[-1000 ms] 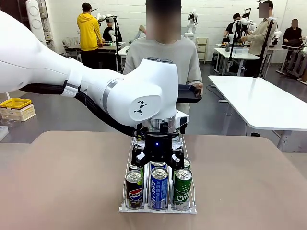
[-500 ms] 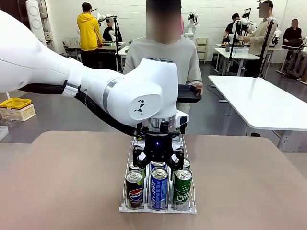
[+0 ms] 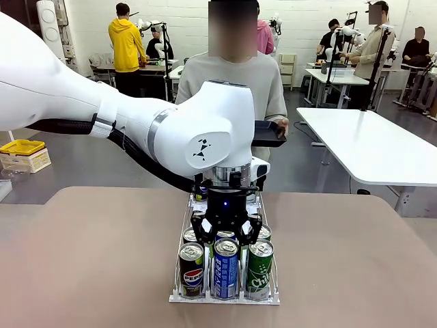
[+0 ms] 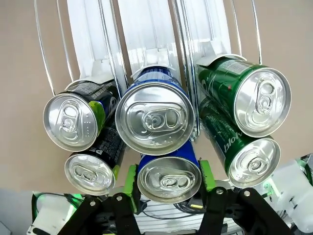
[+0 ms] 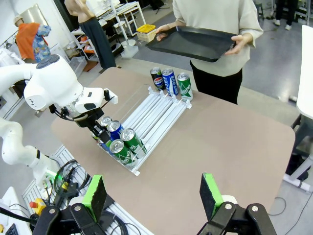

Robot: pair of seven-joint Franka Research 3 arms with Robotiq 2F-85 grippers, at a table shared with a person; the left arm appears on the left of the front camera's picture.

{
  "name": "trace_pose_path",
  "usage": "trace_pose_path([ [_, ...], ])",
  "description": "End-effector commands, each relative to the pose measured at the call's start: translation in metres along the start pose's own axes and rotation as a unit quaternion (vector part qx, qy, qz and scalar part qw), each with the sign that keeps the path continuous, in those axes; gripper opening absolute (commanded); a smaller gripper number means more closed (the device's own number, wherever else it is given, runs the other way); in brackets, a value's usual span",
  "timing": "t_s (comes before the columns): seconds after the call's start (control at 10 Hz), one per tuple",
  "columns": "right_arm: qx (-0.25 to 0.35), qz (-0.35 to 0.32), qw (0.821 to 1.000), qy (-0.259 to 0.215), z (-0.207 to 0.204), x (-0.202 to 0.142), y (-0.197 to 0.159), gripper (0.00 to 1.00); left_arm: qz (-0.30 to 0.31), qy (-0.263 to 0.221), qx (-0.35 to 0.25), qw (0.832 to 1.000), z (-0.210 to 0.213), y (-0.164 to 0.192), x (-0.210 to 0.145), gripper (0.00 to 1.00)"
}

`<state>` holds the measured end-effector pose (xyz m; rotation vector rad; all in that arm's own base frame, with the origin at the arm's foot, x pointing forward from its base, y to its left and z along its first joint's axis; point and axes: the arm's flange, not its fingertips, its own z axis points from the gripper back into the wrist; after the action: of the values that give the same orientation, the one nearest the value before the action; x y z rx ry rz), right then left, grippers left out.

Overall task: Retrieve and hand over the desired beverage to the person.
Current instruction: Pick up a can of the same type that the person held from the Automatic Can Dispenser.

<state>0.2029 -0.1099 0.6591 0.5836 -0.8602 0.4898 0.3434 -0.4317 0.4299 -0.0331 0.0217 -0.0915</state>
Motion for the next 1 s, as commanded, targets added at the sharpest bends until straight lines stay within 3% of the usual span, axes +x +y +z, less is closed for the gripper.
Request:
trace_pose_path([
  [0.0,0.017,0.006,1.000,-0.005,-0.001,0.000,0.000,1.00,-0.009,0.020,-0.006,1.000,0.000,-0.002,-0.001,0.00],
  [0.2,0.017,0.006,1.000,-0.005,-0.001,0.000,0.000,1.00,-0.017,0.031,-0.004,0.999,0.001,-0.001,0.000,0.00],
  [0.4,0.017,0.006,1.000,-0.005,-0.001,0.000,0.000,1.00,-0.027,0.020,0.000,0.999,0.030,0.004,-0.007,0.02],
  [0.9,0.017,0.006,1.000,-0.005,-0.001,0.000,0.000,1.00,-0.065,-0.011,-0.010,0.998,0.190,0.012,-0.043,0.02],
])
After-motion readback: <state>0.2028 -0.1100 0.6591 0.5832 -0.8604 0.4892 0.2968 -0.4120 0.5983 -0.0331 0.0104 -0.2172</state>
